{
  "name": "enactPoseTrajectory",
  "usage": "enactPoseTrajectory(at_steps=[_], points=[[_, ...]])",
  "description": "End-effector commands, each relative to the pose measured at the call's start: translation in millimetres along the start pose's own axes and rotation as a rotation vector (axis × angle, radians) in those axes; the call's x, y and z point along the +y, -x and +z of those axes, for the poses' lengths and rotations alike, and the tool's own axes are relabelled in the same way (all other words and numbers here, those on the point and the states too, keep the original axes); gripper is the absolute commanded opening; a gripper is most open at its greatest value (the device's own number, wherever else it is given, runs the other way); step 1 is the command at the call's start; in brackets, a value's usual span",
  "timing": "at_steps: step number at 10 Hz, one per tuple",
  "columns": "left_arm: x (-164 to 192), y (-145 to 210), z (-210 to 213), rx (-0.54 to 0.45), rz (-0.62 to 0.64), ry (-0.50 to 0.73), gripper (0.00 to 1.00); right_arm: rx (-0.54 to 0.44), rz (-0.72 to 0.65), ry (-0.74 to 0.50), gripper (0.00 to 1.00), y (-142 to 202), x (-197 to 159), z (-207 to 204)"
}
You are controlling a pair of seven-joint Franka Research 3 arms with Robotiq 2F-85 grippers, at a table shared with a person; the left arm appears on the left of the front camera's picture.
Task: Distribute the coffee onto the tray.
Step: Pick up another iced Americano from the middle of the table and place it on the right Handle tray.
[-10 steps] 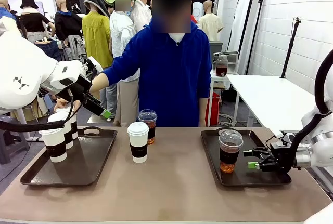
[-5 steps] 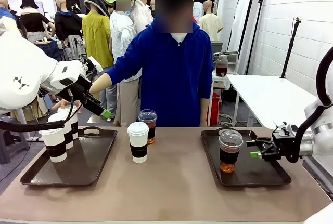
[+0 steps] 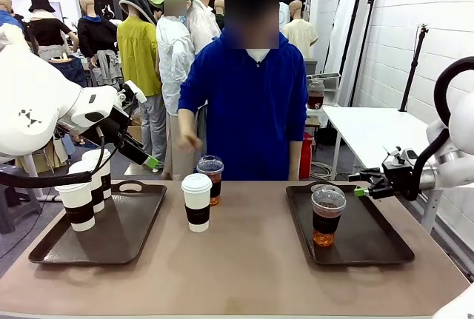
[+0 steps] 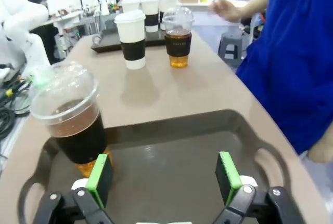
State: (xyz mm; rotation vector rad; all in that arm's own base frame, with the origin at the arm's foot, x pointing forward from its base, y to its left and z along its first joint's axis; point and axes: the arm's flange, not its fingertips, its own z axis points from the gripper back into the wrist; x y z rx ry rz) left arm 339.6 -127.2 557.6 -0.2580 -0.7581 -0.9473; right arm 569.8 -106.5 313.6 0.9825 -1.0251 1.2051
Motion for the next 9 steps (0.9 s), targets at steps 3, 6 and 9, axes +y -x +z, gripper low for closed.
enactPoseTrajectory(at_steps=[3, 6, 9], points=[[1, 1, 0, -0.002, 0.003, 0.001, 1.0, -0.045, 0.005, -0.062, 1.0, -12, -58, -35], [1, 1, 0, -0.002, 0.003, 0.001, 1.0, -0.09, 0.011, -0.072, 1.0, -11, -74, -77], [1, 1, 0, -0.002, 0.003, 0.001, 1.0, -0.116, 0.008, -0.086, 1.0, -13, -70, -120]])
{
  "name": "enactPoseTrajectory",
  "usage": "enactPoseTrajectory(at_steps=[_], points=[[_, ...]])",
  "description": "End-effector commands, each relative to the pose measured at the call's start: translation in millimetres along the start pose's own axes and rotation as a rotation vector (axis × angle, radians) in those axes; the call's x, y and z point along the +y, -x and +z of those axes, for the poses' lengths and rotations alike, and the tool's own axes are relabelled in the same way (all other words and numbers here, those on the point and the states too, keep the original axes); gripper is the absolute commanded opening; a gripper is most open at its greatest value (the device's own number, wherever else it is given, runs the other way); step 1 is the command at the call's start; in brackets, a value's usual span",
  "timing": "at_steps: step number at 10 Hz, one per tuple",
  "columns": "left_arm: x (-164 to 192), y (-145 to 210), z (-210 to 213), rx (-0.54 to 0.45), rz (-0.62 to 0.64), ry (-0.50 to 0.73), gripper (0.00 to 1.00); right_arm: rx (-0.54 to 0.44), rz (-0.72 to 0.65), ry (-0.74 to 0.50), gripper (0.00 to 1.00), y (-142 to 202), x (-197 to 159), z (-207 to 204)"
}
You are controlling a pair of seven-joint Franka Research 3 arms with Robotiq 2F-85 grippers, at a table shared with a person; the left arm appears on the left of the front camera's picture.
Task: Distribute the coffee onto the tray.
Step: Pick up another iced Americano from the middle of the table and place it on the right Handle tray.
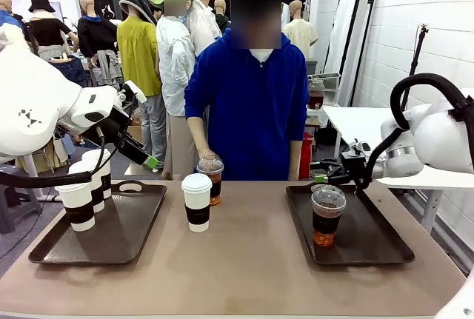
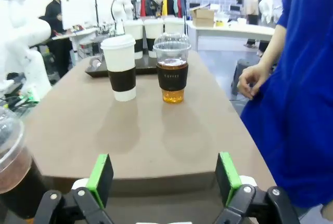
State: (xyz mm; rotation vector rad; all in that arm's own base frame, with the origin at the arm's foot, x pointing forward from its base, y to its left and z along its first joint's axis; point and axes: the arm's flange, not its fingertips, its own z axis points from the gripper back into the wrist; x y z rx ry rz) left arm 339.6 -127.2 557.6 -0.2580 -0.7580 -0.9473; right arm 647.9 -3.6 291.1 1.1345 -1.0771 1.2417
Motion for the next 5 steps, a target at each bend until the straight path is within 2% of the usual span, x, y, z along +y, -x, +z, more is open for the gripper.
enactPoseTrajectory(at_steps=[1, 3, 5], points=[[1, 1, 0, -0.002, 0.003, 0.001, 1.0, -0.007, -0.018, 0.003, 1.0, -2, -2, -19], [1, 1, 0, -0.002, 0.003, 0.001, 1.0, -0.014, -0.038, 0.01, 1.0, 0, 0, -33], [1, 1, 0, -0.002, 0.003, 0.001, 1.0, -0.002, 0.001, -0.027, 1.0, -1, 0, -22]])
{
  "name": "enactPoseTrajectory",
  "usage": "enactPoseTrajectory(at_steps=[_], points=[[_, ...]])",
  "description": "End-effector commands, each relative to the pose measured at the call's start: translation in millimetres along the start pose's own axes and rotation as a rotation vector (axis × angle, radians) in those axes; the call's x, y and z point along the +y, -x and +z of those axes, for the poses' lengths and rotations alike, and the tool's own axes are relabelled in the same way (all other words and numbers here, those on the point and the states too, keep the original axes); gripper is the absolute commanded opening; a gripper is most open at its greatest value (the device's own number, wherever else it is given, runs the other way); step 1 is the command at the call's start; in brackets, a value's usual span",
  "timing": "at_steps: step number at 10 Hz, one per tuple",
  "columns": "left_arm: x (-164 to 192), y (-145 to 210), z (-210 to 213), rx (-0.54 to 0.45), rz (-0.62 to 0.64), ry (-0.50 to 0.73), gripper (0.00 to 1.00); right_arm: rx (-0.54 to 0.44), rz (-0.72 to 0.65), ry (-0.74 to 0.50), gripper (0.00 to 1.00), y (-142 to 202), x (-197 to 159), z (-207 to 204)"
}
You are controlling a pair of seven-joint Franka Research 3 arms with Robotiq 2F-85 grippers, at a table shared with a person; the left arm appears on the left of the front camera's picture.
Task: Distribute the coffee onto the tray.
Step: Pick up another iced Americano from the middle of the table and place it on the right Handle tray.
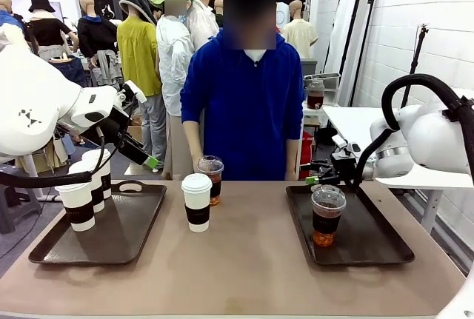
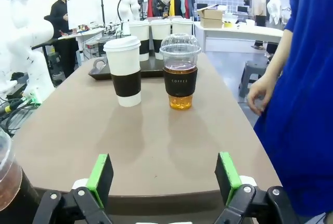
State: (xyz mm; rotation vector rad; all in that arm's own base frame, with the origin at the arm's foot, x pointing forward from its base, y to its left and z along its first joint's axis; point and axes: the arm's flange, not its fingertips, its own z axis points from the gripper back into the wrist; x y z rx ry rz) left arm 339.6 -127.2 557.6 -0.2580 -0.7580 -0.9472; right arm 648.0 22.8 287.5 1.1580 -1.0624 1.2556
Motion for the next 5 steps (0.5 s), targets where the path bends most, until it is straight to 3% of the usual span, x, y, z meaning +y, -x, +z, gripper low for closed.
enactPoseTrajectory(at_steps=[1, 5], points=[[1, 1, 0, -0.002, 0.003, 0.002, 1.0, 0.001, 0.004, 0.0, 1.0, -1, 0, 4], [1, 1, 0, -0.002, 0.003, 0.002, 1.0, -0.017, -0.014, 0.047, 1.0, 4, 2, -6]])
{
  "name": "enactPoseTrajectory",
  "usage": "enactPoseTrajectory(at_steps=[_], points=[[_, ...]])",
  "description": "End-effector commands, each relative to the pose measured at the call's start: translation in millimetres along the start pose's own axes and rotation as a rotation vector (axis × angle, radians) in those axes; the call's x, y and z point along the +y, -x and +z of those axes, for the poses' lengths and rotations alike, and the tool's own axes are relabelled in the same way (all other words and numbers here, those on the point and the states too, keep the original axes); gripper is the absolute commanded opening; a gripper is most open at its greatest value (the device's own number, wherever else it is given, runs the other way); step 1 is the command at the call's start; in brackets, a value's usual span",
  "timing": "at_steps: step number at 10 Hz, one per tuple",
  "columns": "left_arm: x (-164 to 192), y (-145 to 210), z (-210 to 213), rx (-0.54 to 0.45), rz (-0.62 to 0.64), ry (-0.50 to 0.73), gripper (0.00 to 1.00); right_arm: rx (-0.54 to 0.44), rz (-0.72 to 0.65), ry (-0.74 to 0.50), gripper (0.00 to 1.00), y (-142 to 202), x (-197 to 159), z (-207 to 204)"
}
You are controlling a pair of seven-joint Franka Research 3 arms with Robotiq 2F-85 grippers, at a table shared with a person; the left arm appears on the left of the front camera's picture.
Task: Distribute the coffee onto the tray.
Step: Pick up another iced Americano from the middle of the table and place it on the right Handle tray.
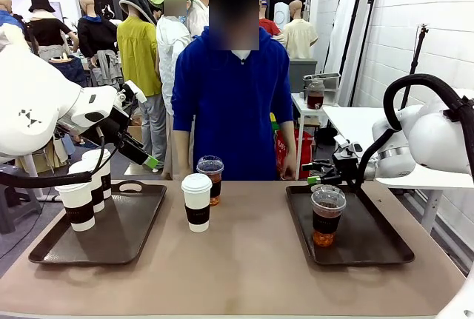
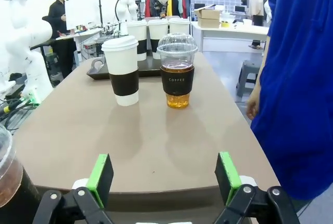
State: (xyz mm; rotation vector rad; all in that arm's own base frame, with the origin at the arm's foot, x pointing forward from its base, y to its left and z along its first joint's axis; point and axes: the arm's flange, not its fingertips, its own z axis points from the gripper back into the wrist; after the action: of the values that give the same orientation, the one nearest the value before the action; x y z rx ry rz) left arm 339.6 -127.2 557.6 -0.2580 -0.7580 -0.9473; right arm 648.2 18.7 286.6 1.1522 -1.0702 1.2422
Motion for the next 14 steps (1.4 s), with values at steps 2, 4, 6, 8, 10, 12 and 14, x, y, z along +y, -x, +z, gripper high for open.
enactPoseTrajectory(at_steps=[2, 4, 6, 8, 10, 12, 14], points=[[1, 1, 0, -0.002, 0.003, 0.002, 1.0, -0.026, -0.023, 0.07, 1.0, 0, -3, -39], [1, 1, 0, -0.002, 0.003, 0.002, 1.0, -0.031, -0.033, 0.058, 1.0, -4, -12, -68], [1, 1, 0, -0.002, 0.003, 0.002, 1.0, -0.037, -0.037, 0.038, 1.0, -12, -22, -93], [1, 1, 0, -0.002, 0.003, 0.002, 1.0, -0.062, -0.043, 0.046, 1.0, -19, -29, -125], [1, 1, 0, -0.002, 0.003, 0.002, 1.0, -0.06, -0.047, 0.032, 1.0, -20, -30, -153], [1, 1, 0, -0.002, 0.003, 0.002, 1.0, -0.054, -0.053, 0.005, 1.0, -17, -33, -182], [1, 1, 0, -0.002, 0.003, 0.002, 1.0, -0.053, -0.067, -0.024, 1.0, -12, -36, -209]])
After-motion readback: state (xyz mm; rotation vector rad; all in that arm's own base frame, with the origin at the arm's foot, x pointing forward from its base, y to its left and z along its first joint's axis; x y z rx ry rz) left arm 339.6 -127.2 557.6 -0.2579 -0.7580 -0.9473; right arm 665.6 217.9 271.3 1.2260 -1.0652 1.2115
